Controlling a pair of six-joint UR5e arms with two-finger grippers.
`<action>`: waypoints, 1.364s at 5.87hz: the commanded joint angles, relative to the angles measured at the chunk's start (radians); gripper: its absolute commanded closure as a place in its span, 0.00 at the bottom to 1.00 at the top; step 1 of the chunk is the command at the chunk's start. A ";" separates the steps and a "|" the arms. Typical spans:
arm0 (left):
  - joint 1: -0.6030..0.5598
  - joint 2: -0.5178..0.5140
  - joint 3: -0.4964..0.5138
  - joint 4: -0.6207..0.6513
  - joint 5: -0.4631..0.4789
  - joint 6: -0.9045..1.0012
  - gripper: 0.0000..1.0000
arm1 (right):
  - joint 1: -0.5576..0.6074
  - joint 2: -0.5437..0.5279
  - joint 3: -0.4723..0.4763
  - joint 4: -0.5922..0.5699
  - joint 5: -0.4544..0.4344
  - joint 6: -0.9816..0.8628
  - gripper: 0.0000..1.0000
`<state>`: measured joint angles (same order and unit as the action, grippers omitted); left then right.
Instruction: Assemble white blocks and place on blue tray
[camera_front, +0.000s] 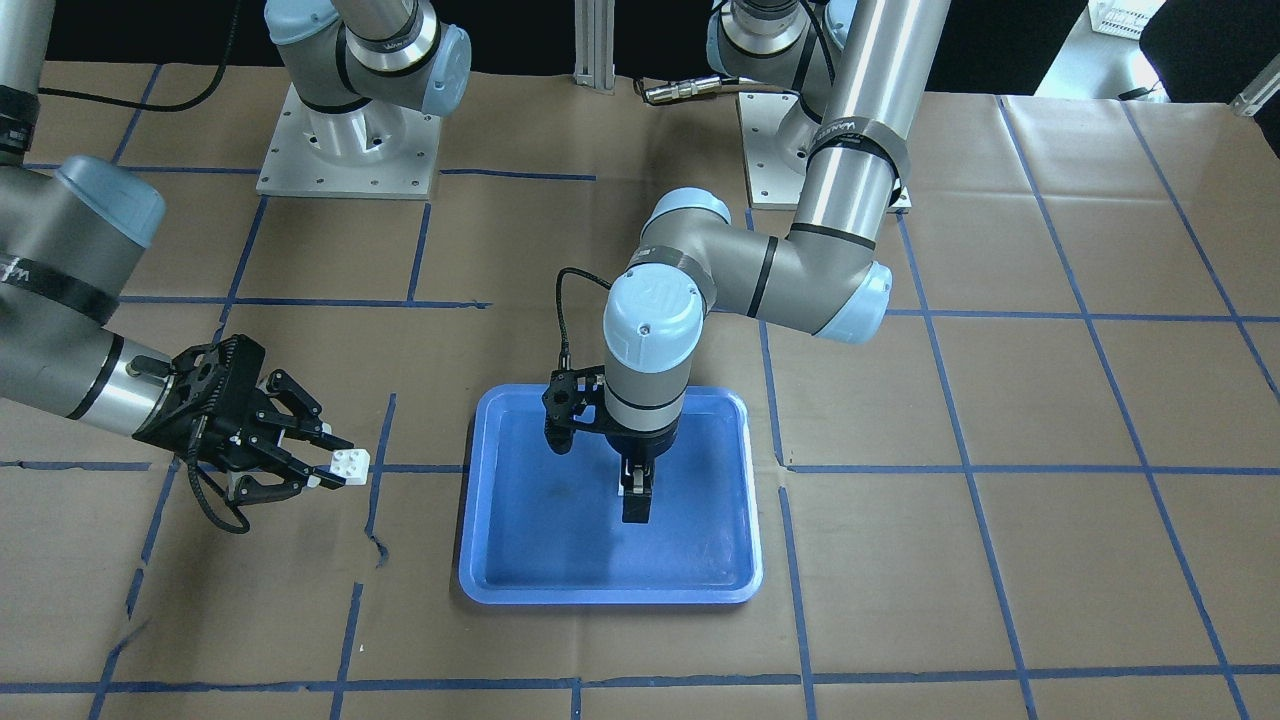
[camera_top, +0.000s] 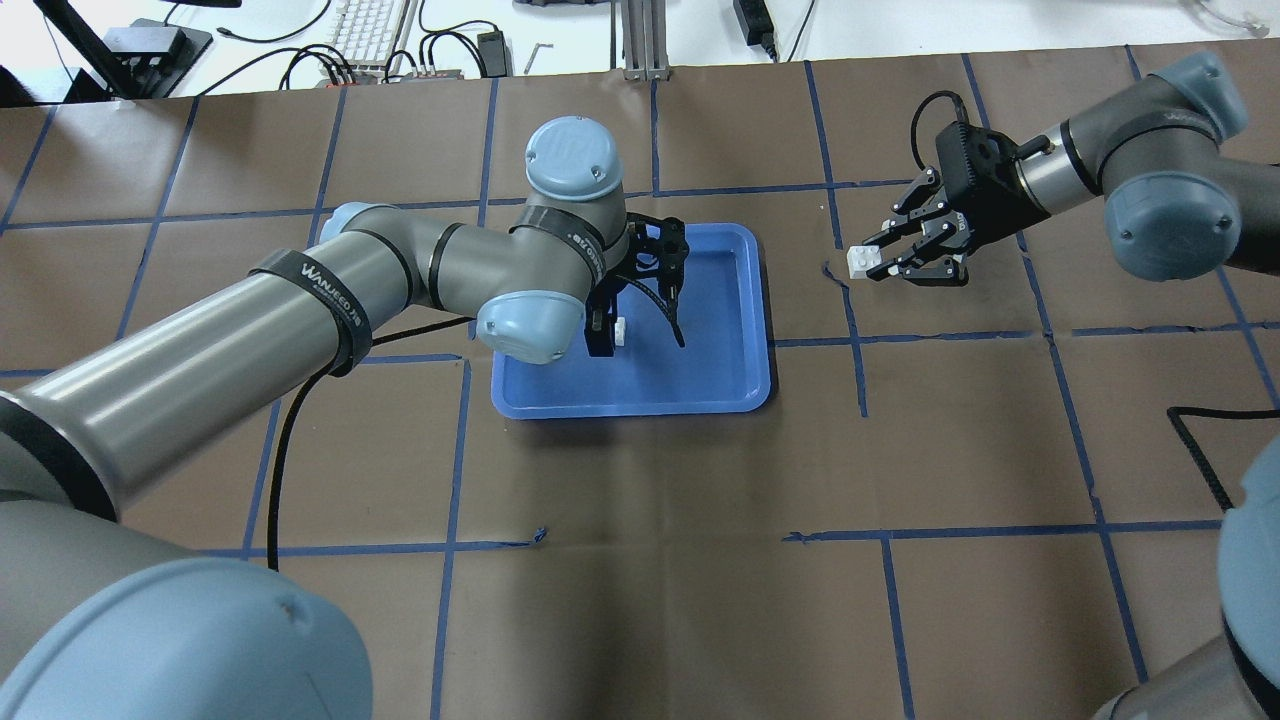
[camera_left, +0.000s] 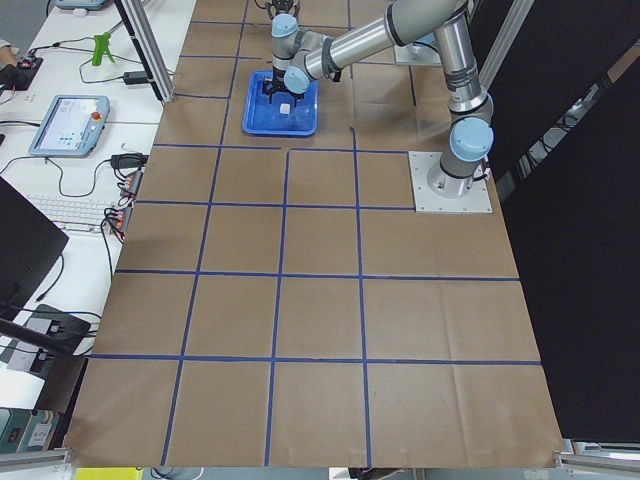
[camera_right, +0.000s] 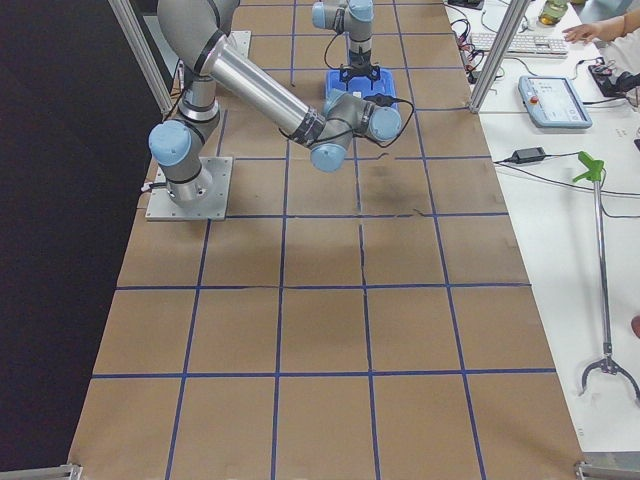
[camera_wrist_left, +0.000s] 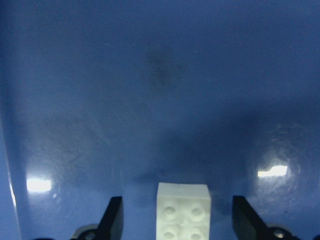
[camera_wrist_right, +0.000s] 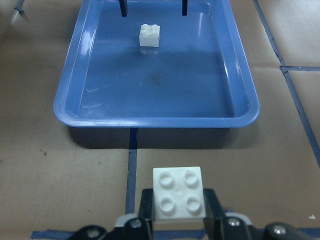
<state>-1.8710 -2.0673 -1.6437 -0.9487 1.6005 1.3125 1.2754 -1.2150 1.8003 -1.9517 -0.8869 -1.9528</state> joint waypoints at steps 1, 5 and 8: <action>0.060 0.111 0.127 -0.311 0.004 -0.007 0.01 | 0.083 0.000 0.001 -0.024 0.003 0.070 0.79; 0.141 0.355 0.151 -0.573 0.004 -0.737 0.01 | 0.290 0.079 0.062 -0.438 0.005 0.438 0.79; 0.173 0.421 0.143 -0.567 -0.001 -1.289 0.01 | 0.410 0.247 0.063 -0.769 -0.001 0.699 0.79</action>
<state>-1.7012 -1.6539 -1.5054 -1.5198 1.6021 0.2070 1.6545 -1.0075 1.8631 -2.6465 -0.8858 -1.3175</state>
